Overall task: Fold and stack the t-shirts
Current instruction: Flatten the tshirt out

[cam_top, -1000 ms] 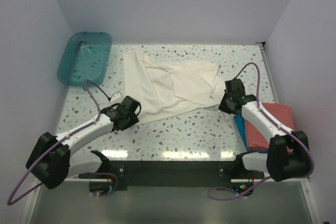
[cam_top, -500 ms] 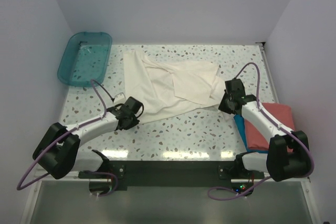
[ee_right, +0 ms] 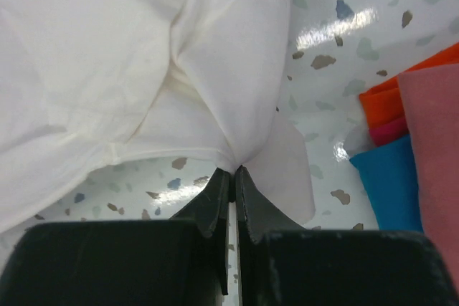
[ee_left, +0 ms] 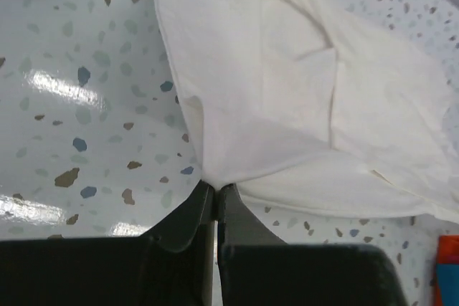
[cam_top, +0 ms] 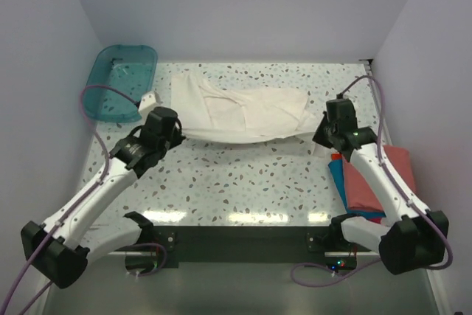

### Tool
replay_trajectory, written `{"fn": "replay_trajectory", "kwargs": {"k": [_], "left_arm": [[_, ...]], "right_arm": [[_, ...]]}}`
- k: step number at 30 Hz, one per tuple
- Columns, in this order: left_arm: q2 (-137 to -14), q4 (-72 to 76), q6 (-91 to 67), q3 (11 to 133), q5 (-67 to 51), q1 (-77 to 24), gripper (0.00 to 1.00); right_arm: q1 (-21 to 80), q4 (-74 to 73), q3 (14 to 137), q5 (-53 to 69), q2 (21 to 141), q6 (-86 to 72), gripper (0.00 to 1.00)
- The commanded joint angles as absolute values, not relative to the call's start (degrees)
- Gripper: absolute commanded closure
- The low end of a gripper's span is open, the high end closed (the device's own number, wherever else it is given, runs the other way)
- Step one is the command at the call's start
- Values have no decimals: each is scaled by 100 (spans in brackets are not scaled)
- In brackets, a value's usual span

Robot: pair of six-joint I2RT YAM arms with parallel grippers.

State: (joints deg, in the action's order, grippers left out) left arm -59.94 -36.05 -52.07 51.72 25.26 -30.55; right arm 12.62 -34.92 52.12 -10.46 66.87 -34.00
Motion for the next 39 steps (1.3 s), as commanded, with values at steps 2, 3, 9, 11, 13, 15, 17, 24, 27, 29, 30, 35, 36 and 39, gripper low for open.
{"fn": "replay_trajectory", "kwargs": {"k": [2, 3, 9, 11, 13, 15, 17, 24, 27, 29, 30, 35, 36, 39], "left_arm": [[-5362, -4384, -4352, 6572, 3233, -2962, 100], [-5318, -4455, -4272, 6800, 3295, -2971, 100], [-5063, -4571, -3701, 8506, 3463, -2971, 100], [-5054, -4466, -3526, 8972, 3489, -2971, 100], [-5106, -4360, -3341, 9305, 3550, -2962, 100], [-5194, -4193, -3226, 9517, 3665, -2971, 100], [-5396, -3973, -3024, 9782, 3648, -2971, 100], [-6466, -2920, -2505, 9652, 3209, -2831, 100], [-7089, -2261, -2662, 9493, 1876, -1910, 100], [-7512, -1717, -2751, 9579, 1182, -1461, 100], [-8045, -1566, -2734, 9911, 1030, -1346, 100], [-9876, -1713, -2707, 12335, -87, -800, 100], [-10375, -1792, -2707, 13288, -166, -765, 100], [-10818, -1776, -2821, 14271, -492, -572, 100]], "right_arm": [[1248, -4287, 6343, -1599, 5819, -3261, 100], [1239, -4402, 6511, -1661, 5610, -3235, 100], [1248, -4974, 8084, -1784, 5168, -3015, 100], [1248, -5062, 8767, -1793, 5203, -2866, 100], [1239, -5097, 9244, -1635, 5395, -2707, 100], [1239, -5063, 9851, -1382, 5563, -2559, 100], [1239, -5001, 10350, -1249, 5869, -2479, 100], [1239, -4036, 10521, -458, 7080, -2066, 100], [1239, -3455, 10555, -202, 7915, -1960, 100], [1239, -3262, 10992, -237, 8453, -1943, 100], [1239, -3243, 11204, -272, 8968, -1925, 100], [1231, -3585, 13619, -562, 10281, -1653, 100], [1239, -3612, 13954, -719, 10414, -1565, 100], [1231, -3376, 14642, -1019, 10565, -1398, 100]]}}
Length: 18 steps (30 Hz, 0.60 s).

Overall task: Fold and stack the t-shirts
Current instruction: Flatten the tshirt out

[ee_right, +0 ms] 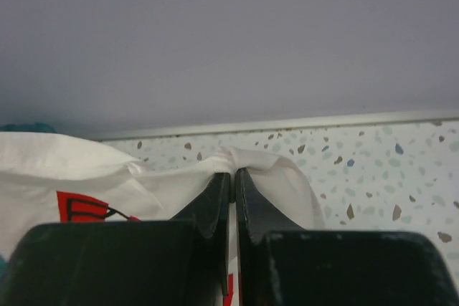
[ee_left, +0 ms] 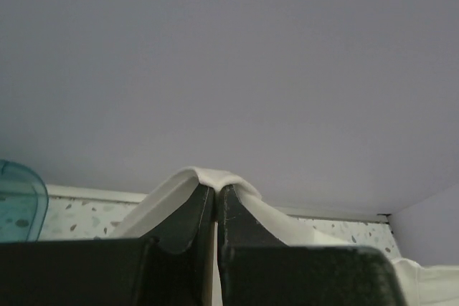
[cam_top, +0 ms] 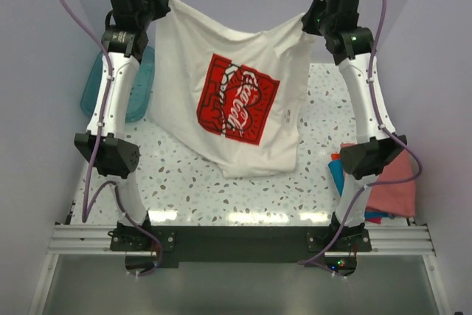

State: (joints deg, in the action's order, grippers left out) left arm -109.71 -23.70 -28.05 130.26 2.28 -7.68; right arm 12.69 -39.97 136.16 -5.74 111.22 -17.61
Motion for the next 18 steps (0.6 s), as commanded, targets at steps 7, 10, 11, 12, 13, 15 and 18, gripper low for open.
{"fn": "replay_trajectory", "kwargs": {"k": [7, 10, 11, 12, 13, 15, 18], "left_arm": [[-10029, -932, -3111, 12772, -896, -35, 100], [-9722, -949, -3103, 11999, -993, 0, 100], [-9599, -914, -3111, 11710, -984, 0, 100], [-9250, -818, -3111, 10959, -984, 0, 100], [-9046, -600, -3172, 10525, -976, 0, 100], [-8450, -379, -3287, 9220, -853, 0, 100], [-7773, -378, -3576, 7698, -589, 0, 100]], "right_arm": [[1230, -2558, 13335, -1327, 9555, -1318, 100], [1230, -2347, 12176, -1292, 9028, -1450, 100], [1230, -2338, 11607, -1301, 8905, -1494, 100], [1230, -2320, 11288, -1292, 8599, -1616, 100], [1230, -2259, 10946, -1283, 8430, -1687, 100], [1230, -2197, 9900, -1196, 8079, -1914, 100], [1239, -2215, 8363, -872, 7262, -2344, 100]]}}
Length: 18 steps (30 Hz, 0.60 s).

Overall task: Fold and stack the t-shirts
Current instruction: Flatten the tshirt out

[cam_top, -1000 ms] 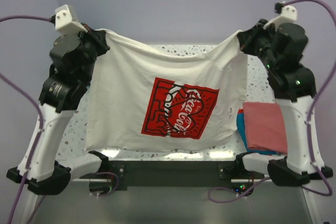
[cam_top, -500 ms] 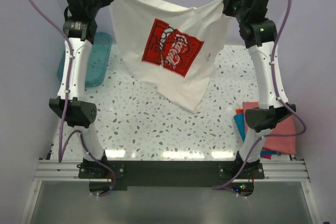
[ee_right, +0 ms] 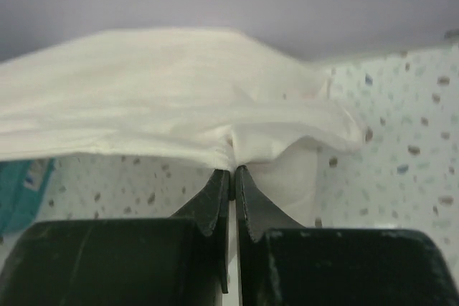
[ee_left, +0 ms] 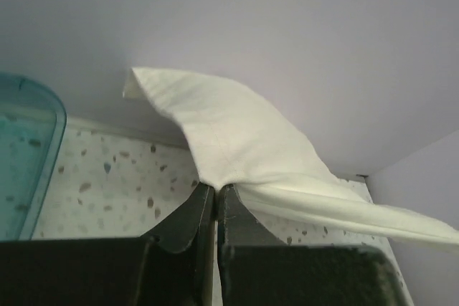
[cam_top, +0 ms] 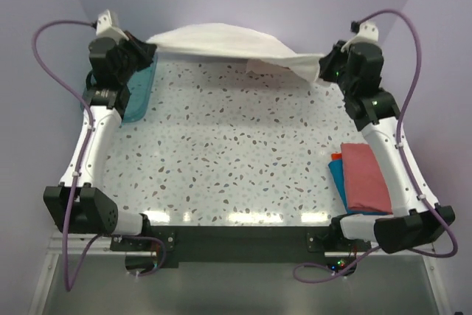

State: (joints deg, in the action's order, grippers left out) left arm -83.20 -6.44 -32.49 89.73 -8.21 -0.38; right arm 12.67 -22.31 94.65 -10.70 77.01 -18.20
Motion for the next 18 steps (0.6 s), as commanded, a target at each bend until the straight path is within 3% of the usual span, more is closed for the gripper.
{"fn": "replay_trajectory", "kwargs": {"k": [1, 10, 18], "left_arm": [[-7604, -421, -3734, 7316, -537, 0, 100], [-6048, -975, -4324, 3702, -140, 0, 100], [-5283, -1318, -4570, 2357, -18, 0, 100]], "right_arm": [[1239, -2206, 7949, -722, 6825, -2451, 100], [1362, -2777, 3838, 438, 5283, -3321, 100], [1389, -3216, 2505, 1055, 4150, -3613, 100]]}}
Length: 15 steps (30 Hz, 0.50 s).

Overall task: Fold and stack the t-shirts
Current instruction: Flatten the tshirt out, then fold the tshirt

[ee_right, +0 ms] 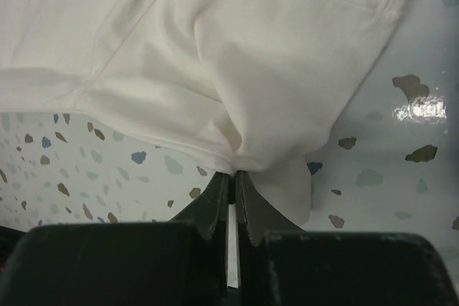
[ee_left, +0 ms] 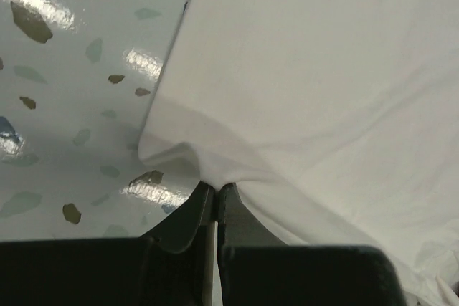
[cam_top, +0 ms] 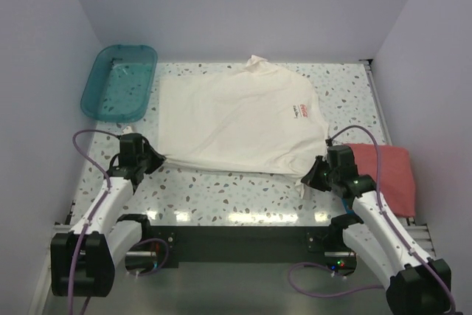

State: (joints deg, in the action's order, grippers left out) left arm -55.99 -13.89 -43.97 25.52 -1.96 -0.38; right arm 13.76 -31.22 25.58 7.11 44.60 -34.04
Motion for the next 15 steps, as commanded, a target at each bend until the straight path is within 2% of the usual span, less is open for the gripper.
{"fn": "replay_trajectory", "kwargs": {"k": [1, 4, 9, 15], "left_arm": [[-5239, -1344, -4562, 2303, -18, 0, 100], [-5168, -1432, -4535, 2224, -9, 0, 100], [-5229, -1441, -4509, 2311, -18, 0, 100], [-5686, -1476, -4386, 3066, 228, 0, 100]], "right_arm": [[1380, -3356, 2479, 1055, 4105, -3604, 100], [1389, -3454, 2513, 1151, 3990, -3586, 94], [1380, -3542, 2812, 958, 4078, -3621, 99], [1389, -3498, 3725, 572, 4771, -3499, 100]]}}
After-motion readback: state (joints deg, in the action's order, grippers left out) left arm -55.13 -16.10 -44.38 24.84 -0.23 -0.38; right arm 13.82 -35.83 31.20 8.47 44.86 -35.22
